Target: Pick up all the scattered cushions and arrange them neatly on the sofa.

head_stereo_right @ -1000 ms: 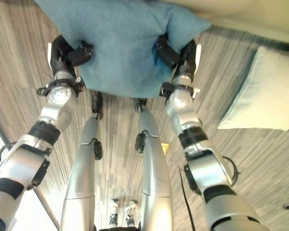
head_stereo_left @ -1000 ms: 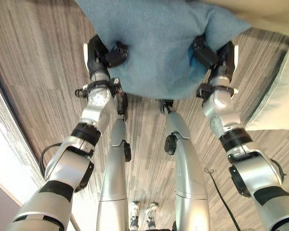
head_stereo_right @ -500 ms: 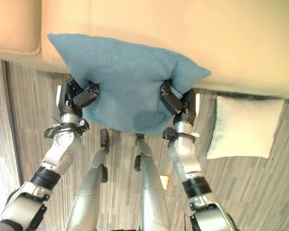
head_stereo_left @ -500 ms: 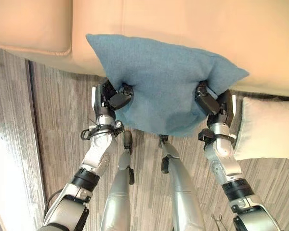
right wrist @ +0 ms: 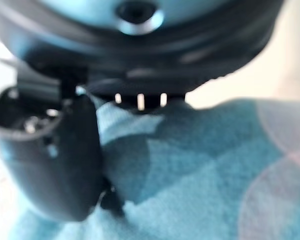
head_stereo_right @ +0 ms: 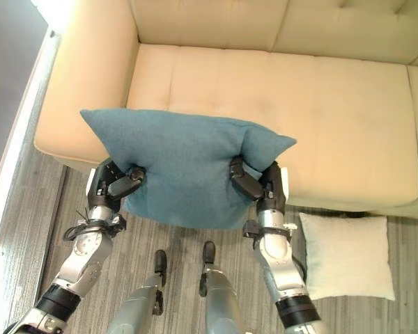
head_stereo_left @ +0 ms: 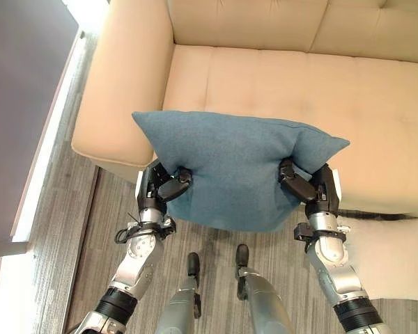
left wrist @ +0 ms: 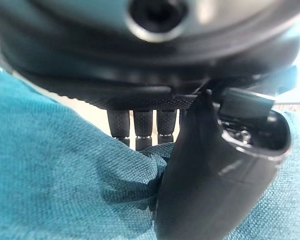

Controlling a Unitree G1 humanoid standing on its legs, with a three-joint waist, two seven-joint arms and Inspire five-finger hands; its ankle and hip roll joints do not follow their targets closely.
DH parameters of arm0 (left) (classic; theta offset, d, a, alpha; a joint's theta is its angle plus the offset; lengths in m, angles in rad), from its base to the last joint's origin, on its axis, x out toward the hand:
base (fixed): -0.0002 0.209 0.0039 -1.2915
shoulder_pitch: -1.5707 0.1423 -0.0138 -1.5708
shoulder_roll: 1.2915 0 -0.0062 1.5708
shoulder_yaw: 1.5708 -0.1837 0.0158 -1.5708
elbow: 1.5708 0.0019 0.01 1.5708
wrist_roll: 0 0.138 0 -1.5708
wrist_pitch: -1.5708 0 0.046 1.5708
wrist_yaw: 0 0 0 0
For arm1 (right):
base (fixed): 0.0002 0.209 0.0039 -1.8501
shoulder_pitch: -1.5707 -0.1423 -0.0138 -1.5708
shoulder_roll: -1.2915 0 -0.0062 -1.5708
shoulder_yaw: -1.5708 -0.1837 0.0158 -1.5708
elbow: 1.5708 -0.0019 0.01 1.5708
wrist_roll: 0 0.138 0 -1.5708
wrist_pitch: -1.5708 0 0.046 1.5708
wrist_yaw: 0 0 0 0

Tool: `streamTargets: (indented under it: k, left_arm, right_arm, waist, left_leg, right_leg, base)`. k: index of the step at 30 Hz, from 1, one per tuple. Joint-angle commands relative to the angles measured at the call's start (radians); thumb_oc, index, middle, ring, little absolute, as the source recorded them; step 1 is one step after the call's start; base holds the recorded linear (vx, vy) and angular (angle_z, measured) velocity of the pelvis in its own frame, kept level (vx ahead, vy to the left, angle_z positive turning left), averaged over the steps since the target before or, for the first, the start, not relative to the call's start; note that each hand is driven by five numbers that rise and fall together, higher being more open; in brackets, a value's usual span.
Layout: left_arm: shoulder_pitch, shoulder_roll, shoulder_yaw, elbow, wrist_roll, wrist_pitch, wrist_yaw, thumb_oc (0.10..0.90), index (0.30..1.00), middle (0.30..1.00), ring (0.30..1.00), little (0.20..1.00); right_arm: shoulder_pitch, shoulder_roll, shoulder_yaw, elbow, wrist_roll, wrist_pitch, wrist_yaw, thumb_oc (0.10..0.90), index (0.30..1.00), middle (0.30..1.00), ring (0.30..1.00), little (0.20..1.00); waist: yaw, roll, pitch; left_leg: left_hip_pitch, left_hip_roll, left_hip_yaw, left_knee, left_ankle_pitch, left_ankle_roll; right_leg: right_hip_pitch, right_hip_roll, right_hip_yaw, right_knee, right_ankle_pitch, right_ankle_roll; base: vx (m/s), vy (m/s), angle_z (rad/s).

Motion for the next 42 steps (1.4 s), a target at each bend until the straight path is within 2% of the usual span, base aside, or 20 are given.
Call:
streamTargets:
  k: [1,2,3,7,8,12,15,17,20,22,24,26,27,30,32,36,37,38,40,42]
  left_arm:
    - [-0.035,-0.039,-0.063,-0.14,0.065,-0.1,-0.11,0.4,0.3,0.3,0.3,0.3]
    - [-0.014,-0.043,-0.064,-0.136,0.069,-0.093,-0.11,0.4,0.3,0.3,0.3,0.3]
    - [-0.007,-0.043,-0.065,-0.134,0.075,-0.088,-0.106,0.4,0.3,0.3,0.3,0.3]
    - [-0.003,-0.023,-0.056,-0.163,0.141,-0.072,-0.08,0.4,0.3,0.3,0.3,0.3]
    - [0.003,-0.02,-0.056,-0.169,0.146,-0.08,-0.087,0.4,0.3,0.3,0.3,0.3]
    - [0.027,-0.004,-0.046,-0.201,0.167,-0.079,-0.087,0.4,0.3,0.3,0.3,0.3]
    - [0.037,0.009,-0.036,-0.215,0.174,-0.075,-0.082,0.4,0.3,0.3,0.3,0.3]
    - [0.035,0.033,-0.029,-0.224,0.204,-0.069,-0.073,0.4,0.3,0.3,0.3,0.3]
    - [0.049,0.043,-0.023,-0.231,0.211,-0.066,-0.075,0.4,0.3,0.3,0.3,0.3]
    - [0.05,0.041,-0.018,-0.228,0.214,-0.064,-0.072,0.4,0.3,0.3,0.3,0.3]
    - [0.057,0.036,-0.016,-0.225,0.219,-0.062,-0.074,0.4,0.3,0.3,0.3,0.3]
    - [0.067,0.031,-0.017,-0.227,0.216,-0.06,-0.079,0.4,0.3,0.3,0.3,0.3]
    - [0.067,0.031,-0.017,-0.227,0.216,-0.06,-0.079,0.4,0.3,0.3,0.3,0.3]
    - [0.049,0.009,-0.02,-0.213,0.195,-0.065,-0.094,0.4,0.3,0.3,0.3,0.3]
    - [0.049,0.009,-0.021,-0.213,0.194,-0.065,-0.095,0.4,0.3,0.3,0.3,0.3]
    - [0.057,-0.007,-0.031,-0.219,0.179,-0.069,-0.111,0.4,0.3,0.3,0.3,0.3]
    - [0.052,-0.012,-0.039,-0.217,0.166,-0.069,-0.114,0.4,0.3,0.3,0.3,0.3]
    - [0.052,-0.012,-0.039,-0.217,0.166,-0.069,-0.114,0.4,0.3,0.3,0.3,0.3]
    - [0.035,-0.016,-0.048,-0.218,0.152,-0.068,-0.116,0.4,0.3,0.3,0.3,0.3]
    - [0.035,-0.02,-0.048,-0.218,0.149,-0.069,-0.114,0.4,0.3,0.3,0.3,0.3]
  right_arm:
    - [0.003,-0.001,0.009,-0.221,-0.029,-0.104,0.053,0.4,0.3,0.3,0.3,0.3]
    - [0.015,0.007,0.002,-0.235,-0.036,-0.103,0.05,0.4,0.3,0.3,0.3,0.3]
    - [0.018,0.01,0.001,-0.237,-0.036,-0.1,0.049,0.4,0.3,0.3,0.3,0.3]
    - [0.023,0.025,0.004,-0.238,-0.031,-0.093,0.032,0.4,0.3,0.3,0.3,0.3]
    - [0.028,0.029,0.003,-0.241,-0.03,-0.092,0.034,0.4,0.3,0.3,0.3,0.3]
    - [0.046,0.042,0.006,-0.25,-0.047,-0.079,0.049,0.4,0.3,0.3,0.3,0.3]
    - [0.046,0.052,0.011,-0.259,-0.055,-0.07,0.056,0.4,0.3,0.3,0.3,0.3]
    - [0.045,0.069,0.019,-0.271,-0.062,-0.064,0.07,0.4,0.3,0.3,0.3,0.3]
    - [0.051,0.076,0.029,-0.28,-0.069,-0.062,0.081,0.4,0.3,0.3,0.3,0.3]
    - [0.053,0.081,0.03,-0.284,-0.071,-0.062,0.082,0.4,0.3,0.3,0.3,0.3]
    - [0.054,0.086,0.034,-0.29,-0.074,-0.061,0.092,0.4,0.3,0.3,0.3,0.3]
    - [0.052,0.087,0.037,-0.292,-0.059,-0.062,0.099,0.4,0.3,0.3,0.3,0.3]
    - [0.052,0.087,0.037,-0.292,-0.059,-0.062,0.099,0.4,0.3,0.3,0.3,0.3]
    - [0.054,0.067,0.027,-0.303,-0.061,-0.067,0.091,0.4,0.3,0.3,0.3,0.3]
    - [0.054,0.067,0.027,-0.304,-0.062,-0.067,0.091,0.4,0.3,0.3,0.3,0.3]
    - [0.078,0.056,0.012,-0.307,-0.051,-0.073,0.095,0.4,0.3,0.3,0.3,0.3]
    - [0.083,0.052,0.006,-0.307,-0.039,-0.078,0.092,0.4,0.3,0.3,0.3,0.3]
    - [0.083,0.052,0.006,-0.307,-0.039,-0.078,0.092,0.4,0.3,0.3,0.3,0.3]
    - [0.082,0.035,0.0,-0.32,-0.034,-0.081,0.088,0.4,0.3,0.3,0.3,0.3]
    - [0.076,0.03,0.0,-0.32,-0.027,-0.083,0.089,0.4,0.3,0.3,0.3,0.3]
  waist:
    - [-0.018,-0.045,-0.123]
    - [-0.012,-0.052,-0.14]
    - [-0.008,-0.051,-0.151]
    - [0.026,-0.041,-0.171]
    - [0.033,-0.035,-0.182]
    - [0.032,-0.034,-0.222]
    - [0.041,-0.034,-0.227]
    - [0.044,-0.025,-0.22]
    - [0.036,-0.013,-0.204]
    - [0.037,-0.009,-0.201]
    - [0.033,-0.004,-0.204]
    - [0.027,-0.009,-0.205]
    - [0.027,-0.009,-0.205]
    - [-0.002,-0.028,-0.187]
    - [-0.003,-0.026,-0.185]
    - [-0.012,-0.03,-0.207]
    - [-0.018,-0.035,-0.204]
    - [-0.019,-0.035,-0.205]
    - [-0.017,-0.045,-0.186]
    - [-0.016,-0.046,-0.178]
  left_leg:
    - [-0.068,-0.002,0.021,0.213,-0.122,-0.006]
    - [-0.087,-0.018,0.022,0.186,-0.161,0.008]
    - [-0.089,-0.022,0.02,0.163,-0.16,0.008]
    - [-0.123,-0.043,0.02,0.042,-0.08,-0.003]
    - [-0.096,-0.042,0.013,-0.01,-0.082,0.004]
    - [-0.016,-0.052,0.01,-0.035,-0.1,0.031]
    - [0.032,-0.043,0.041,-0.046,-0.119,0.053]
    - [0.089,-0.036,0.08,-0.054,-0.146,0.086]
    - [0.13,-0.038,0.09,-0.058,-0.165,0.112]
    - [0.141,-0.038,0.096,-0.06,-0.174,0.117]
    - [0.176,-0.037,0.103,-0.078,-0.193,0.115]
    - [0.199,-0.039,0.111,-0.09,-0.206,0.112]
    - [0.199,-0.039,0.111,-0.09,-0.206,0.112]
    - [0.233,-0.063,0.075,-0.077,-0.24,0.1]
    - [0.235,-0.062,0.073,-0.077,-0.241,0.1]
    - [0.235,-0.055,0.061,-0.012,-0.28,0.069]
    - [0.199,-0.038,0.06,0.083,-0.278,0.04]
    - [0.198,-0.038,0.059,0.084,-0.278,0.04]
    - [0.09,-0.011,0.052,0.292,-0.204,0.005]
    - [0.051,-0.008,0.052,0.363,-0.189,0.003]
  right_leg:
    - [0.163,0.024,0.022,-0.111,-0.065,0.046]
    - [0.182,0.022,0.028,-0.116,-0.073,0.051]
    - [0.194,0.025,0.033,-0.118,-0.073,0.055]
    - [0.269,0.053,0.06,-0.146,-0.086,0.061]
    - [0.283,0.061,0.075,-0.147,-0.097,0.066]
    - [0.323,0.04,0.1,-0.135,-0.105,0.094]
    - [0.318,0.016,0.112,-0.067,-0.104,0.12]
    - [0.268,-0.026,0.099,0.111,-0.065,0.158]
    - [0.216,-0.042,0.091,0.255,-0.022,0.169]
    - [0.192,-0.053,0.081,0.283,-0.021,0.169]
    - [0.159,-0.08,0.029,0.197,-0.035,0.157]
    - [0.136,-0.078,-0.004,0.087,-0.029,0.153]
    - [0.136,-0.078,-0.004,0.087,-0.029,0.153]
    - [0.082,-0.025,0.048,-0.08,0.032,0.158]
    - [0.087,-0.024,0.045,-0.084,0.033,0.158]
    - [0.143,0.0,0.066,-0.105,0.025,0.129]
    - [0.174,0.005,0.053,-0.126,0.016,0.109]
    - [0.173,0.005,0.053,-0.126,0.016,0.109]
    - [0.214,0.015,0.036,-0.147,0.003,0.072]
    - [0.225,0.02,0.031,-0.154,-0.004,0.06]
  base:
    - [0.13,0.007,-0.01]
    - [0.17,0.022,-0.05]
    - [0.23,0.042,-0.06]
    - [0.22,0.094,-0.03]
    - [0.24,0.125,-0.17]
    - [0.28,0.187,-0.58]
    - [0.2,0.202,-0.61]
    - [0.17,0.242,-0.52]
    - [0.11,0.151,-0.31]
    - [0.1,0.084,0.01]
    - [0.19,0.032,-0.14]
    - [0.15,-0.021,-0.15]
    - [0.17,-0.051,-0.32]
    - [0.21,-0.105,-0.23]
    - [0.14,-0.075,0.42]
    - [0.21,-0.146,0.25]
    - [0.1,-0.137,0.09]
    - [0.13,-0.222,0.22]
    - [0.1,-0.224,0.49]
    - [0.08,-0.135,0.25]
